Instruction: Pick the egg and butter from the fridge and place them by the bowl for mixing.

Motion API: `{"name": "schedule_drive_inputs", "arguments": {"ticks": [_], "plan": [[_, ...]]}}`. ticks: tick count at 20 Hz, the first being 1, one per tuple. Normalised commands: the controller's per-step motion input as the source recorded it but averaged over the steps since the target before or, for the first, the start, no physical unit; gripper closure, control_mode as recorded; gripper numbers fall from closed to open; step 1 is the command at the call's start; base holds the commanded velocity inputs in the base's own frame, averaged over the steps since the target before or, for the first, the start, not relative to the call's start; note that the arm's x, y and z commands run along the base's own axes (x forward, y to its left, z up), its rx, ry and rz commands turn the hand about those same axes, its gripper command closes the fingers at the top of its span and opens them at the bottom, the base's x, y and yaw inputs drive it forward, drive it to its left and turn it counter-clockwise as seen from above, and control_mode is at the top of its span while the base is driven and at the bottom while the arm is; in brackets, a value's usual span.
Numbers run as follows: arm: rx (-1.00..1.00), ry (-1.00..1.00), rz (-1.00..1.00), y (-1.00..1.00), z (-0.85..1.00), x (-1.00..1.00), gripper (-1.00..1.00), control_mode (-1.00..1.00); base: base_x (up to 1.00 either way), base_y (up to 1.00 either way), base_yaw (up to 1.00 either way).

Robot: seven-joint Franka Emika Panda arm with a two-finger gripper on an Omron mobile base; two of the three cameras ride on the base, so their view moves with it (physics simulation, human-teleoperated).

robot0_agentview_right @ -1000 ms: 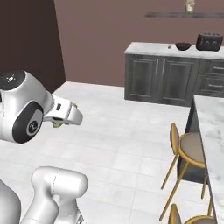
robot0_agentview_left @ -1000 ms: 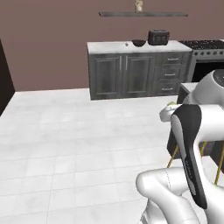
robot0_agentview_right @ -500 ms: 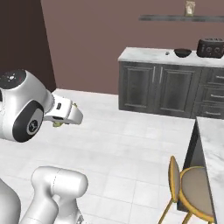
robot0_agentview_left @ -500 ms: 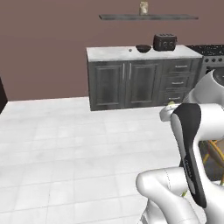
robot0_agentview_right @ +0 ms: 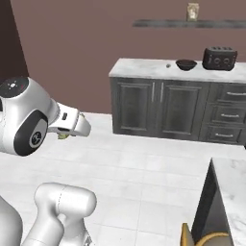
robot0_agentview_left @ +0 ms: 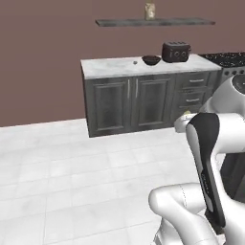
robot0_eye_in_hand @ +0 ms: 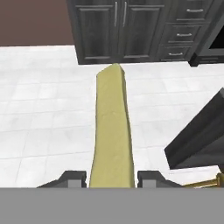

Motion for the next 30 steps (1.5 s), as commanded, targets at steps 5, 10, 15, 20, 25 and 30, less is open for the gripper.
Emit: {"name": "schedule_drive_inputs", "arguments": {"ticks": [5, 10, 15, 20, 25, 30], "plan": [[0.0, 0.0, 0.0, 0.0, 0.0, 0.0, 1.0, 1.0, 1.0, 0.0, -0.32], [0.0, 0.0, 0.0, 0.0, 0.0, 0.0, 1.0, 1.0, 1.0, -0.06, -0.32], [0.0, 0.0, 0.0, 0.0, 0.0, 0.0, 1.0, 1.0, 1.0, -0.37, -0.19], [0.0, 0.0, 0.0, 0.0, 0.0, 0.0, 1.0, 1.0, 1.0, -0.07, -0.01], [0.0, 0.0, 0.0, 0.0, 0.0, 0.0, 1.0, 1.0, 1.0, 0.0, 0.24], [0.0, 0.0, 0.0, 0.0, 0.0, 0.0, 1.0, 1.0, 1.0, -0.12, 0.38]]}}
